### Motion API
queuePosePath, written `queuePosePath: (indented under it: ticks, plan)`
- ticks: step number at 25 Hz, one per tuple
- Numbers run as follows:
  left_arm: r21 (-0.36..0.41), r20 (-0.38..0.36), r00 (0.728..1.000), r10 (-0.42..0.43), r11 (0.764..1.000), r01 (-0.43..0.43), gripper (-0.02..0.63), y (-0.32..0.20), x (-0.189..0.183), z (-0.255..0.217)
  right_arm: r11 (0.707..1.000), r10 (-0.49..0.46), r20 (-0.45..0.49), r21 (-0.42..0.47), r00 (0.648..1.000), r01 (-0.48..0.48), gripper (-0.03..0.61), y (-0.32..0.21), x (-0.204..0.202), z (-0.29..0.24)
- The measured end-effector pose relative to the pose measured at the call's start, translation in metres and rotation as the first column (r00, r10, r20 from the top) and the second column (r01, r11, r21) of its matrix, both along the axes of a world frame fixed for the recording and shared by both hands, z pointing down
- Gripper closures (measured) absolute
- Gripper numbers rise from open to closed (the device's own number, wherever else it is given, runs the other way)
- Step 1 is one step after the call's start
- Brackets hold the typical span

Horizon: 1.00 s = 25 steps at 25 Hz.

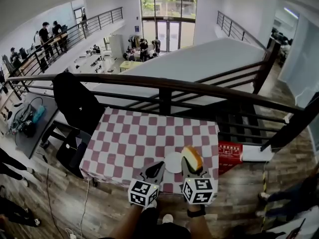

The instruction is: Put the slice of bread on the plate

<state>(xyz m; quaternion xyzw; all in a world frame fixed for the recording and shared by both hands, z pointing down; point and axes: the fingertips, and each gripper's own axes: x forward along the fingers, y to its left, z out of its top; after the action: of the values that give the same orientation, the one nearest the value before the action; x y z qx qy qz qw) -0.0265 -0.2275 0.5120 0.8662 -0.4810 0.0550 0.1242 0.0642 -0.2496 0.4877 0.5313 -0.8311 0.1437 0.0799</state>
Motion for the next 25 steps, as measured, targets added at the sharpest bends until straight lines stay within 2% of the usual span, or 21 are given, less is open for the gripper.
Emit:
queuePosePath:
  ticks: [5, 8, 11, 15, 19, 25]
  plan:
    - [-0.048, 0.061, 0.997, -0.043, 0.998, 0.046, 0.597, -0.03, -0.009, 0.041, 0.997, 0.037, -0.02, -0.073, 0.999, -0.038, 0.477, -0.027, 0.008, 0.036]
    - [-0.103, 0.062, 0.998, -0.028, 0.994, 0.035, 0.597, -0.037, -0.009, 0.066, 0.987, 0.004, -0.001, -0.162, 1.0, -0.005, 0.477, -0.034, 0.005, 0.07]
    - [-0.163, 0.054, 0.998, -0.01, 0.986, 0.018, 0.597, -0.041, -0.008, 0.09, 0.963, -0.055, 0.011, -0.262, 0.998, 0.056, 0.477, -0.034, -0.003, 0.108]
    - [-0.235, 0.032, 0.999, 0.0, 0.972, 0.007, 0.597, -0.048, -0.007, 0.115, 0.909, -0.109, 0.052, -0.399, 0.993, 0.12, 0.477, -0.032, -0.016, 0.162]
    - [-0.295, 0.029, 0.999, 0.013, 0.955, -0.004, 0.597, -0.054, -0.008, 0.139, 0.831, -0.106, 0.078, -0.54, 0.991, 0.131, 0.477, -0.028, -0.025, 0.218]
    - [-0.384, 0.039, 0.999, 0.018, 0.923, -0.001, 0.597, -0.061, -0.019, 0.179, 0.732, -0.063, 0.143, -0.666, 0.988, 0.143, 0.477, -0.035, -0.039, 0.28]
